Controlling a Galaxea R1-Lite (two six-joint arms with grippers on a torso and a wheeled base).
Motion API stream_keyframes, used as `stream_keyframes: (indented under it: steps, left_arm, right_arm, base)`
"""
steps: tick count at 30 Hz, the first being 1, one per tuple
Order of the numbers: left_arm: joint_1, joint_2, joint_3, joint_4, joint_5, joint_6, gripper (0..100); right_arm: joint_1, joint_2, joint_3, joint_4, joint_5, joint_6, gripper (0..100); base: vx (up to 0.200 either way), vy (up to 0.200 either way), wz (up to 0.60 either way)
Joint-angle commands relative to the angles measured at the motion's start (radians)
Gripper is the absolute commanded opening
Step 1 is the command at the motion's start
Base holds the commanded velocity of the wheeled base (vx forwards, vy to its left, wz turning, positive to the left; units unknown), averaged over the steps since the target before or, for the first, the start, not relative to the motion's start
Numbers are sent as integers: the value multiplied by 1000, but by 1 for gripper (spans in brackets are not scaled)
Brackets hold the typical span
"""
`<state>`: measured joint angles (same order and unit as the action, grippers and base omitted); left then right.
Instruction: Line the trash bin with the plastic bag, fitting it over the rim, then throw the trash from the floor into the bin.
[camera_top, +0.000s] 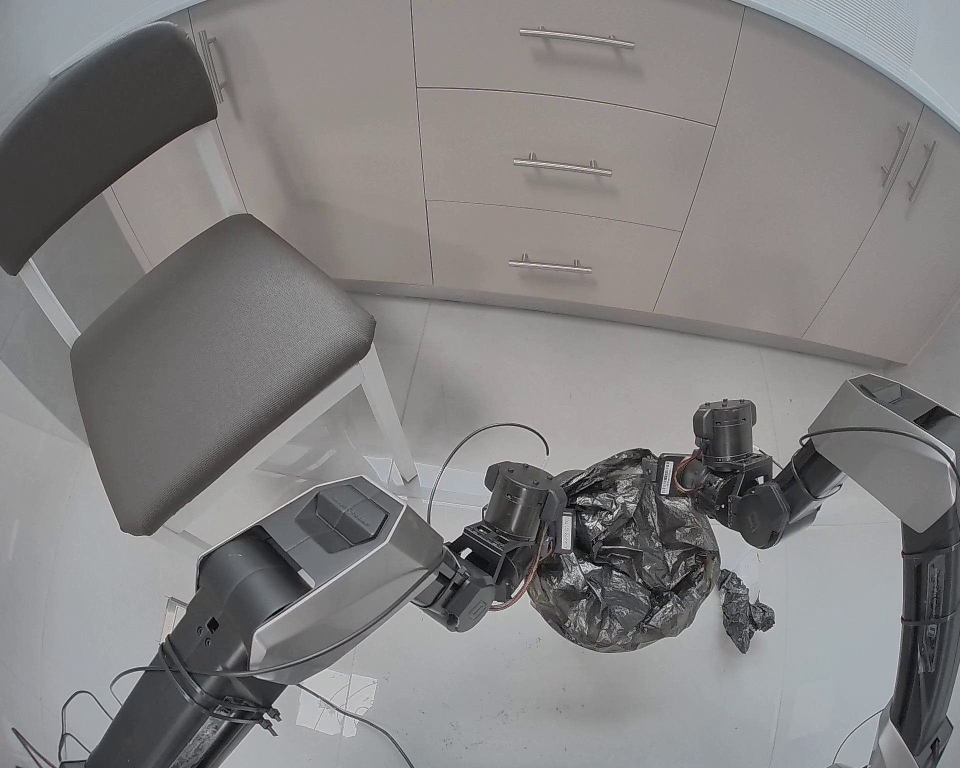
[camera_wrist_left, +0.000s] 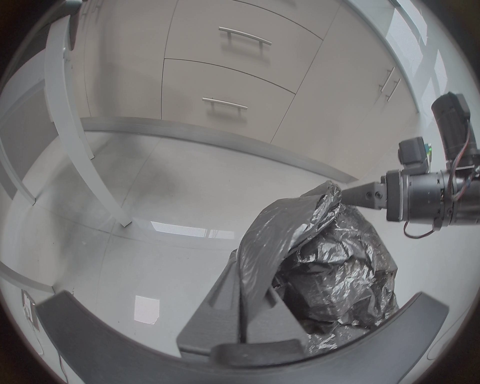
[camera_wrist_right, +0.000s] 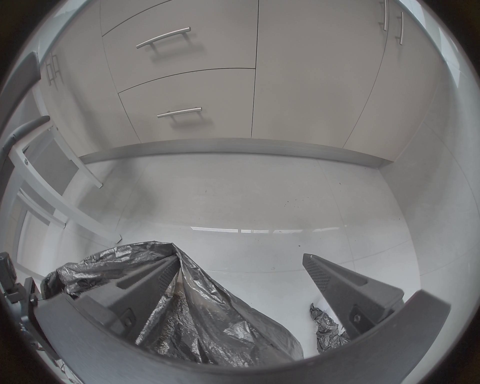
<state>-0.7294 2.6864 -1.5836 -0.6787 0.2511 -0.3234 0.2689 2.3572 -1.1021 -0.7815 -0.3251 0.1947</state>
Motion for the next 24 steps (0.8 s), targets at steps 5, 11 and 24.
stream_keyframes:
  steps: [5,11,24]
  left_arm:
    - [-15,0,11,-33,2,-8,0]
    - [-13,-5,24,-33,2,-8,0]
    - [-21,-3,25,-59,10,1,0]
  right_arm:
    - [1,-18,7,1,0,2,100]
    - [1,-27,10,4,0,2,100]
    - [1,-35,13,8,0,2,100]
  base:
    - [0,0,0]
    - [0,0,0]
    - [92,0,0]
